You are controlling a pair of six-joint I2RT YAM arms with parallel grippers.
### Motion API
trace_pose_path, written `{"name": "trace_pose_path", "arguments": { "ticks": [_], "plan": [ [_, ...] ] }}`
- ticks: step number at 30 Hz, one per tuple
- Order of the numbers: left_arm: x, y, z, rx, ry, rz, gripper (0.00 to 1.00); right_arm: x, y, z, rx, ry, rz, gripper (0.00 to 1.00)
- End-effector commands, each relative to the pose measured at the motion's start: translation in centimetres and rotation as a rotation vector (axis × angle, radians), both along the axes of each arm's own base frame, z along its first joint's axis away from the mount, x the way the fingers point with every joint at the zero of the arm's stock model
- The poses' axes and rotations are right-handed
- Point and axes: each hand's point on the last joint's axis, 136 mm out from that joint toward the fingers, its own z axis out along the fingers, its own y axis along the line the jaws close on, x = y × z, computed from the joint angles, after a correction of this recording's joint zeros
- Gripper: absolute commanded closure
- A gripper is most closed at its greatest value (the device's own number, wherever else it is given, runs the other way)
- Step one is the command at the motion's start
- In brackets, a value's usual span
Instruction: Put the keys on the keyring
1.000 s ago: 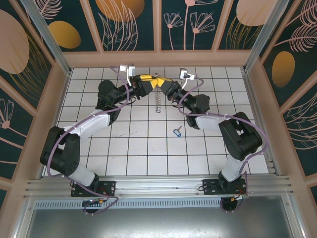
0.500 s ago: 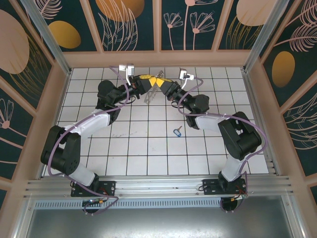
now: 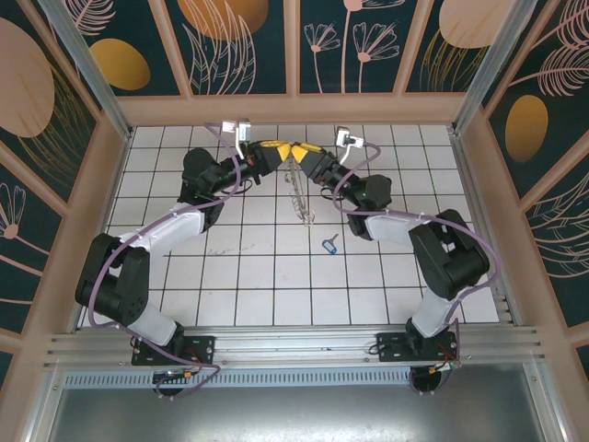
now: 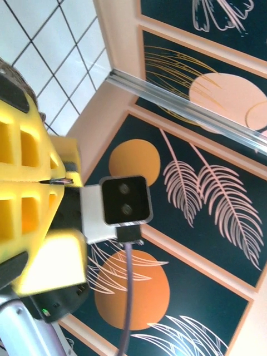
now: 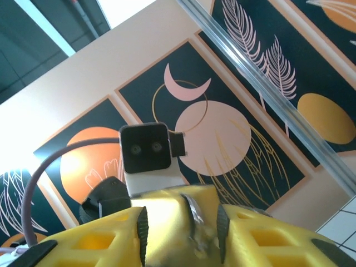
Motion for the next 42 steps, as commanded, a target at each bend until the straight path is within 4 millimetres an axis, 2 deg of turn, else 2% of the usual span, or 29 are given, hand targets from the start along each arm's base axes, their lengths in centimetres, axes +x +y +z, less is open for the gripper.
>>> {"name": "trace_pose_path", "arguments": {
  "ticks": [1,5,9,17,26,34,42],
  "plan": [
    [-0.8,0.1,1.9,0.038,-0.086,0.007,1.00,-1.8,-2.7,3.4,-0.011,-0.104,-0.043,0.58],
    [-0.8,0.1,1.6,0.119,-0.127,0.025,1.00,-1.5,-3.5,3.4,-0.169,-0.089,-0.108,0.58],
    [-0.7,0.1,1.5,0.198,-0.174,0.049,1.00,-1.5,-3.3,3.1,-0.370,-0.119,-0.143,0.58],
    [-0.6,-0.7,2.0,0.295,-0.218,-0.011,1.00,-2.1,-4.5,1.5,-0.535,-0.240,-0.117,0.61],
    [-1.6,-1.7,1.1,0.311,-0.189,-0.147,1.00,-2.8,-3.8,0.3,-0.547,-0.296,-0.007,0.65],
    [-2.5,-1.8,1.2,0.305,-0.189,-0.194,1.00,-2.1,-3.0,-0.4,-0.521,-0.283,0.057,0.67],
    [-2.8,-1.9,1.1,0.300,-0.183,-0.215,1.00,-2.2,-2.1,-0.3,-0.503,-0.290,0.078,0.71]
  ]
}}
